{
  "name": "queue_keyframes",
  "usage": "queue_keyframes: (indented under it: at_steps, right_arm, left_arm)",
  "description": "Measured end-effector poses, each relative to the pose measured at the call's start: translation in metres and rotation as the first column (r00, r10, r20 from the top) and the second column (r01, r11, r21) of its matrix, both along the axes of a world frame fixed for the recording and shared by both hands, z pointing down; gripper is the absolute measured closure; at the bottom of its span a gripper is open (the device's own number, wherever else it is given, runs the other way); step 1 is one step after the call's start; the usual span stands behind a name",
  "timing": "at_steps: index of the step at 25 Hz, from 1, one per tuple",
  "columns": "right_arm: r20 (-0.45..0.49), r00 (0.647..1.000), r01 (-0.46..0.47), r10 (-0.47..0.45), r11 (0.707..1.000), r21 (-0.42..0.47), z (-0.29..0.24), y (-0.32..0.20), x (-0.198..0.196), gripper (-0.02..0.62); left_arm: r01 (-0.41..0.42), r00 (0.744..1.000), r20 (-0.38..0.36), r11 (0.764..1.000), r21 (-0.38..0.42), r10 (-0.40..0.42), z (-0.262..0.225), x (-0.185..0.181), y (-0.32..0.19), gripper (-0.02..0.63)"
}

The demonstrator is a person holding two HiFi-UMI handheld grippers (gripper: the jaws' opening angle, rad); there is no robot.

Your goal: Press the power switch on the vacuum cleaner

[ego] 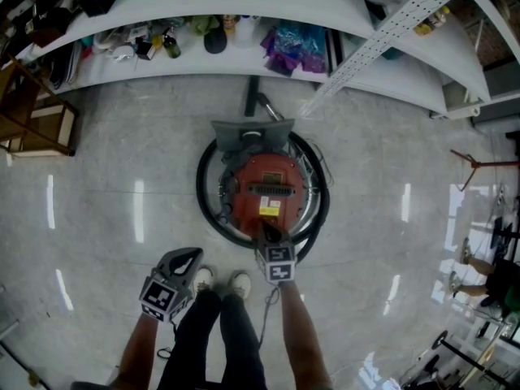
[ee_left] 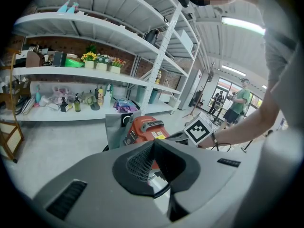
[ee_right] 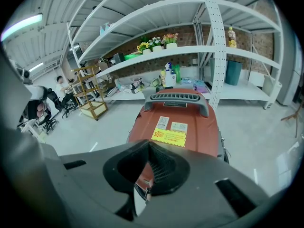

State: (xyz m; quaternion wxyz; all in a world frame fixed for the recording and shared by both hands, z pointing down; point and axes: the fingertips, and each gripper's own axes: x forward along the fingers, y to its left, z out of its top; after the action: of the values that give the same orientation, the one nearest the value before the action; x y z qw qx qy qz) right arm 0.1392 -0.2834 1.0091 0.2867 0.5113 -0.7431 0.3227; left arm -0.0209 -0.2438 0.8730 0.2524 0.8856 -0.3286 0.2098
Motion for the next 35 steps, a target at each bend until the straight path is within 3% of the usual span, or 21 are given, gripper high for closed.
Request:
queue_keyframes:
  at_steps: [5, 20, 24, 35]
  right_arm:
    - [-0.047, 0.999, 0.011, -0.01, 1.0, 0.014, 0.003, -0.005, -0.005, 0.583]
    - [0.02, 0.996, -0.083, 0.084, 0.996, -0.012, 0.008, 0.006, 0.002, 0.583]
    - [0.062, 0.994, -0.091, 0.091, 0.996, -0.007, -0.006, 0.005, -0.006, 0.583]
    - [0.057, 0.993, -0.101, 0.099, 0.995, 0.023, -0.045, 0.014, 0.0, 0.583]
  left_arm:
    - [0.005, 1.0, -0.002, 1.0, -0.001, -0.005, 0.0, -0.001, 0.002, 0.6]
    - [0.013, 1.0, 0.005, 1.0, 0.014, -0.013, -0.018, -0.006, 0.003, 0.6]
    - [-0.001, 1.0, 0.007, 0.999, 0.036, 0.0, -0.024, -0.005, 0.004, 0.598]
    - [0.014, 1.0, -0.009, 0.999, 0.05, -0.014, -0.057, 0.001, 0.011, 0.6]
